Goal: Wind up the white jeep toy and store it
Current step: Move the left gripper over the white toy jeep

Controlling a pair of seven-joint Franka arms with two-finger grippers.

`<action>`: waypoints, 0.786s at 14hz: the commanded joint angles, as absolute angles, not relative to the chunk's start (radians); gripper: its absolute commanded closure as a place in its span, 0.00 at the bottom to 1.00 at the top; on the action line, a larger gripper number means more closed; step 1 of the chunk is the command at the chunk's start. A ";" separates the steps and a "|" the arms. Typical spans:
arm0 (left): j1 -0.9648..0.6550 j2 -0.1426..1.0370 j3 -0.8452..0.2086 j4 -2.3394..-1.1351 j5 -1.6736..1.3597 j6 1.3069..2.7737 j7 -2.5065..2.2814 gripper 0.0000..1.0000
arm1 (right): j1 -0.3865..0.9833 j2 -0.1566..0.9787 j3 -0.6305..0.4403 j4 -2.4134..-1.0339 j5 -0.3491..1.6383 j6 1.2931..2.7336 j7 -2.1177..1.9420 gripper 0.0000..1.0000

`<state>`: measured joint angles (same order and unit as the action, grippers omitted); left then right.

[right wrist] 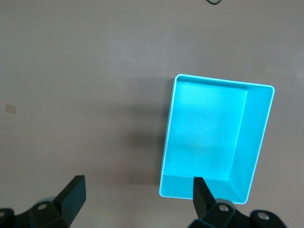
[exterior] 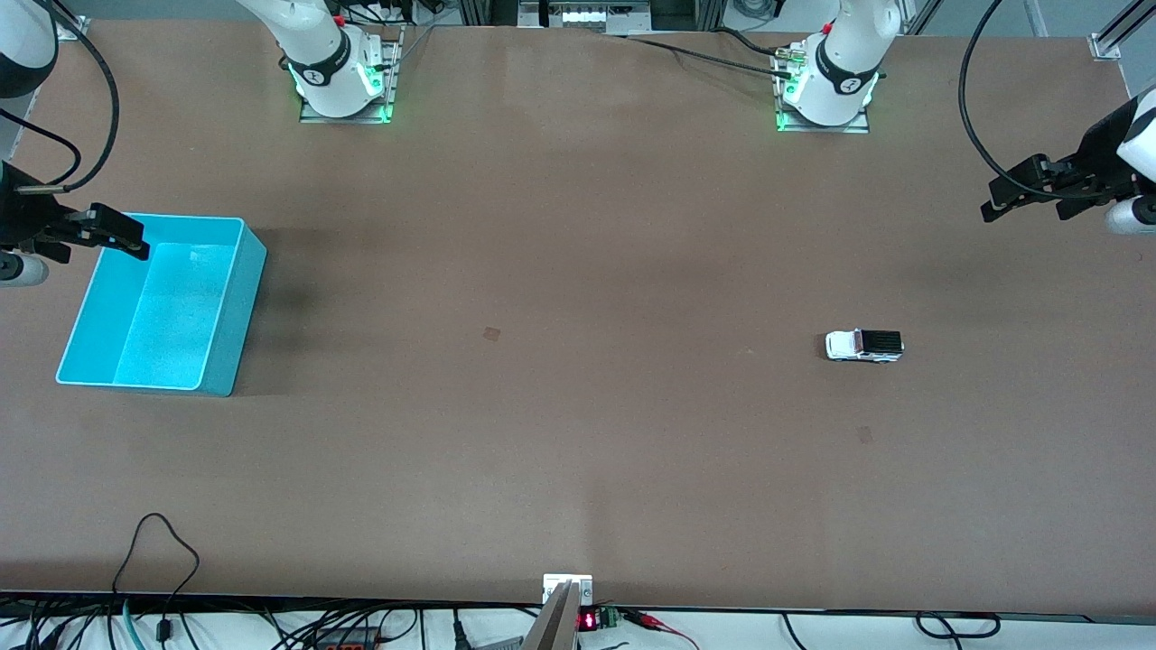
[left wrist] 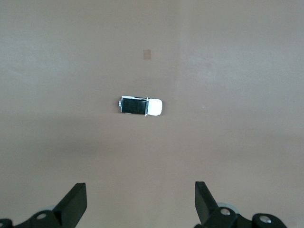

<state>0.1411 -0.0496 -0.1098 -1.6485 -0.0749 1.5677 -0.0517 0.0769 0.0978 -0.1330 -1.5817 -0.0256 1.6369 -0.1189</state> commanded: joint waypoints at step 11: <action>0.137 0.001 -0.121 -1.888 -0.046 1.805 -0.032 0.00 | 0.072 0.098 -0.133 -1.574 -0.011 1.641 -0.110 0.00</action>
<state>0.1408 -0.0181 -0.1164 -1.8200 -0.0727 1.7181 -0.0502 0.0768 0.0979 -0.1332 -1.5816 -0.0256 1.6383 -0.1188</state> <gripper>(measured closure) 0.000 0.000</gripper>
